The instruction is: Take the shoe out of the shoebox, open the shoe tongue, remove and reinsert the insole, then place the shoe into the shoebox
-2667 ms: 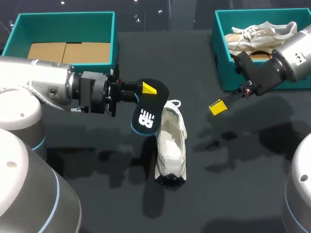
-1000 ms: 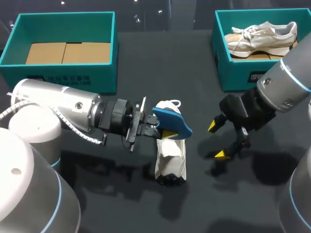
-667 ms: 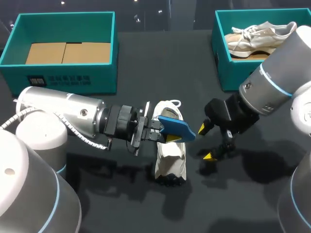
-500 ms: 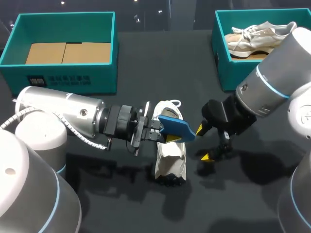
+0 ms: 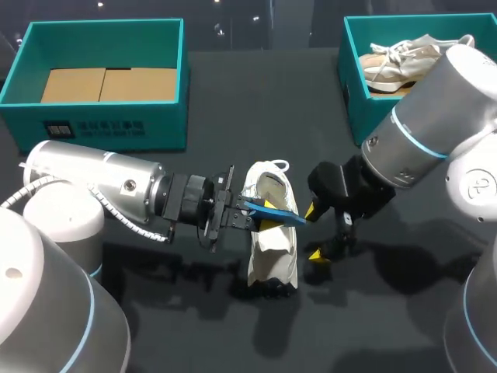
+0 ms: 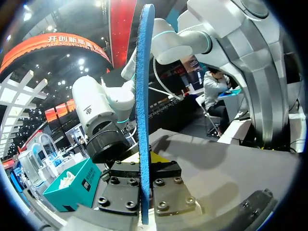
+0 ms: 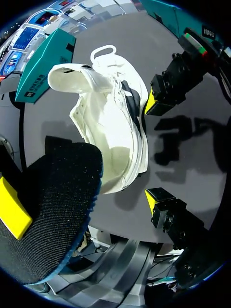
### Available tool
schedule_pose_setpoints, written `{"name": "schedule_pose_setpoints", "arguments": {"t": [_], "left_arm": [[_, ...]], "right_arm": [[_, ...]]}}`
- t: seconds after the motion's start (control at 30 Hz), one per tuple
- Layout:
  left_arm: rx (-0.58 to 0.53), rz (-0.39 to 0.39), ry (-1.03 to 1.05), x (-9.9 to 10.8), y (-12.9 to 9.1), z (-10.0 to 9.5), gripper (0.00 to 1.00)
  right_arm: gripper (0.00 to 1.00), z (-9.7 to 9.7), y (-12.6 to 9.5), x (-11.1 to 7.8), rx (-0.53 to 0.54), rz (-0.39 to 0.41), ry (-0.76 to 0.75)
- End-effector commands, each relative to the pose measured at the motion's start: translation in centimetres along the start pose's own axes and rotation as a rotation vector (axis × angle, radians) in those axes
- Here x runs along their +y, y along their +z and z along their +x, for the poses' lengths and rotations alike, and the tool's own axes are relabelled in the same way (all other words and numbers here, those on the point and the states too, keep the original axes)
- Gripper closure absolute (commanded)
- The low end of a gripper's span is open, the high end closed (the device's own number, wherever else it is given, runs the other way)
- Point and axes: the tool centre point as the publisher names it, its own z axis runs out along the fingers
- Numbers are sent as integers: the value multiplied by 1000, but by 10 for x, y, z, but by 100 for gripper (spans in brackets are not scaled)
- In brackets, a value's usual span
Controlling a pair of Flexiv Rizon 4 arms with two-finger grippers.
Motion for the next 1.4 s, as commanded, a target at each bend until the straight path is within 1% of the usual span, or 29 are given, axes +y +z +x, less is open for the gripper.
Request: {"name": "schedule_pose_setpoints", "arguments": {"t": [0.03, 0.23, 0.5, 0.57, 0.9, 1.1, 1.4], "left_arm": [[11, 0, -2, 2, -2, 0, 100], [14, 1, -4, 2, -4, 0, 100], [38, 9, -9, 3, -5, 2, 100], [32, 16, -43, 2, -5, 3, 100], [32, 16, -43, 2, -5, 3, 100], [19, 11, 37, 20, 4, 7, 100], [10, 26, 88, 28, 10, 6, 100]], "right_arm": [[0, -6, 13, 4, -19, -1, -15], [0, -7, 17, 4, -27, 1, -44], [0, -5, 17, 4, -47, 14, -48], [0, -4, 17, 4, -55, 13, -53], [0, -3, 17, 4, -56, 12, -59], [0, -3, 17, 4, -56, 12, -59], [0, -3, 17, 4, -56, 12, -59]]}}
